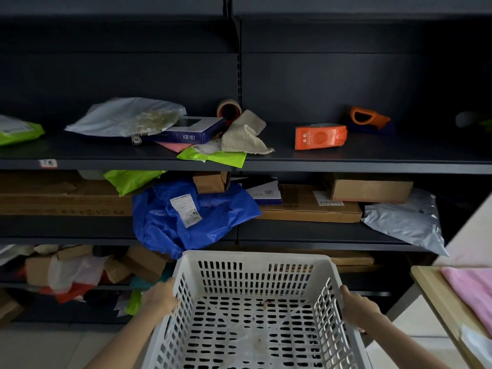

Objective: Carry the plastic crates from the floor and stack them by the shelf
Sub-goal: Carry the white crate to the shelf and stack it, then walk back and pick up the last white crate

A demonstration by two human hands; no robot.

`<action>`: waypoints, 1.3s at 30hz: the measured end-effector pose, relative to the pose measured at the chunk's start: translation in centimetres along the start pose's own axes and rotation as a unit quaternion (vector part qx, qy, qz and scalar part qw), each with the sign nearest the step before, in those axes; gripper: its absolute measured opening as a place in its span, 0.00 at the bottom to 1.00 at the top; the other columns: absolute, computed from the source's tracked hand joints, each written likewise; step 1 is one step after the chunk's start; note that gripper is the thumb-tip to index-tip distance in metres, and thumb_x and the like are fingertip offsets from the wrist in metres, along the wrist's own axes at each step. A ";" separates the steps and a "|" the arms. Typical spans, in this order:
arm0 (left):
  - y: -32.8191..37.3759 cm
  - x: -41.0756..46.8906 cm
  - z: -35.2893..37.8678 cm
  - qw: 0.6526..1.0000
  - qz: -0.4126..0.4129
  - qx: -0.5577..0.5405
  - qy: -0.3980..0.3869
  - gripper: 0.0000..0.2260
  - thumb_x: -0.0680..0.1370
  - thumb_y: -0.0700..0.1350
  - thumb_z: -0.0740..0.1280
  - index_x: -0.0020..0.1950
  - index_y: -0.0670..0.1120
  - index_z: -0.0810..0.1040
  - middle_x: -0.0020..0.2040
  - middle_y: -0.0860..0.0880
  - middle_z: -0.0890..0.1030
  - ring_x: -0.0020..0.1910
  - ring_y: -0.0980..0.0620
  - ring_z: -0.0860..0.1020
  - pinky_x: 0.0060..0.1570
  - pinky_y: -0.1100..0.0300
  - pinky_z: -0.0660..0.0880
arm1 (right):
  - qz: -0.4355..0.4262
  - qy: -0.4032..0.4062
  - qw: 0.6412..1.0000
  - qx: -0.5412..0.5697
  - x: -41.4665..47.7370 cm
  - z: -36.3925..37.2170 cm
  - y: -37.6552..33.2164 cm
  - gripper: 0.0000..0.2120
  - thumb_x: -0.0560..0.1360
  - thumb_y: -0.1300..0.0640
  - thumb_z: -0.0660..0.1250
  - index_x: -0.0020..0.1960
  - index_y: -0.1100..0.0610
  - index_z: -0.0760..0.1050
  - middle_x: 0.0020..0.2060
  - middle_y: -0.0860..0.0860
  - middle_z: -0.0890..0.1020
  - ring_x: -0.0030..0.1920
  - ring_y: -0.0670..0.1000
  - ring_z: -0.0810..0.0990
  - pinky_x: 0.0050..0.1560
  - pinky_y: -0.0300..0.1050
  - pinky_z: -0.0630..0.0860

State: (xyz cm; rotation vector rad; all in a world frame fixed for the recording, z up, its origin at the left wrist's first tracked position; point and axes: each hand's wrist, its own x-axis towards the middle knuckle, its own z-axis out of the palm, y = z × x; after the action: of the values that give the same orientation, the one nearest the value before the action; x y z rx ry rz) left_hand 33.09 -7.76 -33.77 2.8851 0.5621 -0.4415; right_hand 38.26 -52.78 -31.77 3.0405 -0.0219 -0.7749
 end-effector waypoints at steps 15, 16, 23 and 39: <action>-0.9 -7.2 -10.8 0.993 -0.011 0.015 0.118 0.17 0.77 0.39 0.61 0.65 0.48 0.72 0.67 0.47 0.72 0.65 0.46 0.72 0.61 0.52 0.72 | -0.222 -0.182 0.957 -0.033 -6.9 -15.6 -22.3 0.24 0.82 0.60 0.50 0.76 0.58 0.50 0.70 0.59 0.67 0.46 0.50 0.81 0.29 0.35 0.71; -2.4 -8.3 -11.6 0.992 -0.023 0.012 0.122 0.18 0.77 0.38 0.61 0.66 0.48 0.71 0.66 0.47 0.73 0.65 0.45 0.73 0.61 0.52 0.72 | -0.246 -0.174 0.953 -0.035 -8.4 -16.2 -24.6 0.23 0.82 0.61 0.51 0.76 0.59 0.52 0.71 0.60 0.66 0.54 0.53 0.80 0.27 0.34 0.70; -14.7 -19.3 -18.1 0.964 -0.171 -0.035 0.202 0.21 0.77 0.52 0.62 0.69 0.52 0.66 0.61 0.45 0.78 0.60 0.43 0.77 0.56 0.51 0.74 | -0.388 -0.142 0.903 -0.122 -17.6 -18.2 -38.8 0.12 0.81 0.56 0.52 0.57 0.61 0.69 0.58 0.59 0.79 0.32 0.49 0.76 0.32 0.42 0.70; -25.1 -54.6 -19.5 0.780 -0.531 -0.075 0.322 0.20 0.75 0.49 0.66 0.67 0.54 0.70 0.58 0.46 0.79 0.58 0.43 0.77 0.55 0.52 0.73 | -0.749 -0.033 0.651 -0.117 -47.4 -8.8 -57.8 0.07 0.77 0.62 0.58 0.48 0.62 0.74 0.47 0.59 0.81 0.45 0.56 0.80 0.50 0.49 0.77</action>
State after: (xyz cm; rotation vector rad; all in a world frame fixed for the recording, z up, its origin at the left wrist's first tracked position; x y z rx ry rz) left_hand -19.99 0.93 -0.72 2.1869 2.1986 0.5197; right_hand 1.61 5.69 -1.75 2.0654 2.4687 -0.6431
